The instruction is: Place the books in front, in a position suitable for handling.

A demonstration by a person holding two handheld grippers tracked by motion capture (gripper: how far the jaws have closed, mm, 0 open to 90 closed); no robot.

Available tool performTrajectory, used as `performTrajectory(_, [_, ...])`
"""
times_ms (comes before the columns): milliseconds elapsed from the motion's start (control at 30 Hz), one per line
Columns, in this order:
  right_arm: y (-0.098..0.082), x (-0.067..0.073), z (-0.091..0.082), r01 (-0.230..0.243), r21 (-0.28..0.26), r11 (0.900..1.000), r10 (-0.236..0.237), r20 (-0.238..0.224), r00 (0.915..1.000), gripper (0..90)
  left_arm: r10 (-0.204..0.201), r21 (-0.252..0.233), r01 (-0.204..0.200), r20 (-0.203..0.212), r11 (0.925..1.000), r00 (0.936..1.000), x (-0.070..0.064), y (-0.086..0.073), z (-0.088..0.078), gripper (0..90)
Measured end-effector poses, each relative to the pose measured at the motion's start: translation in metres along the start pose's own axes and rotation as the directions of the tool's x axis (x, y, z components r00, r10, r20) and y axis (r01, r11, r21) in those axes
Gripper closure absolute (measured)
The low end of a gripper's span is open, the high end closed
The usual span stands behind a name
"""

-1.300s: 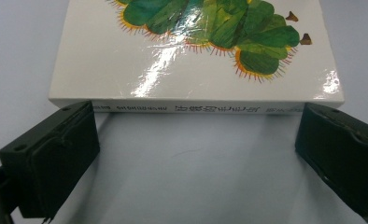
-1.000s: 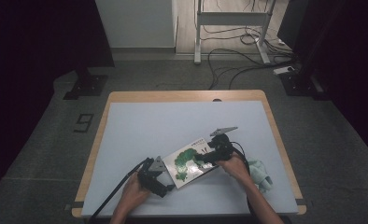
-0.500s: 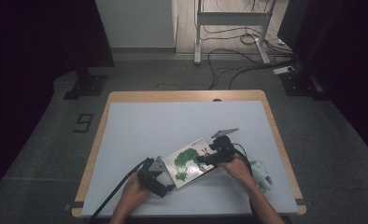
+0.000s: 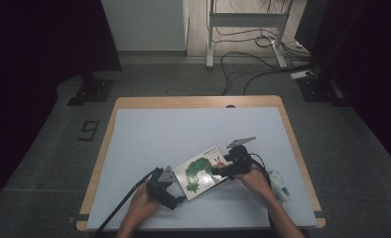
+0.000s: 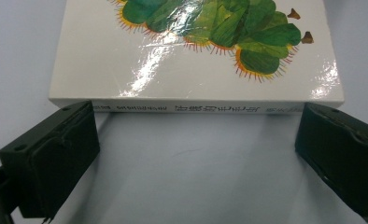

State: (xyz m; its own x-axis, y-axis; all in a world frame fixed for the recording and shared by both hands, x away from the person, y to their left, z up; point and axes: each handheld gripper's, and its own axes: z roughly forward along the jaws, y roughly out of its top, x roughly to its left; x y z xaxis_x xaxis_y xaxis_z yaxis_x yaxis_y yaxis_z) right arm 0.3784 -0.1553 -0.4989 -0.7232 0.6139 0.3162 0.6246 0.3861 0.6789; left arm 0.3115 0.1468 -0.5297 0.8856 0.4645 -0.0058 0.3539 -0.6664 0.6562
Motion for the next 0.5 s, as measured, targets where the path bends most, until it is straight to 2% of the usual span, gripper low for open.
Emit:
performTrajectory(300, [0.0008,0.0025,-0.0057,0.020,0.004,1.000,-0.020,-0.006,0.9998,9.4,-0.002,-0.002,0.002,-0.001,1.0000,1.0000,-0.0001,0.0000,0.0001,0.0])
performTrajectory(500, [-0.0003,0.0025,-0.0086,0.051,0.024,0.998,-0.050,-0.013,0.9987,9.9,-0.002,-0.002,0.002,-0.001,1.0000,1.0000,-0.0002,-0.0001,0.0001,0.0])
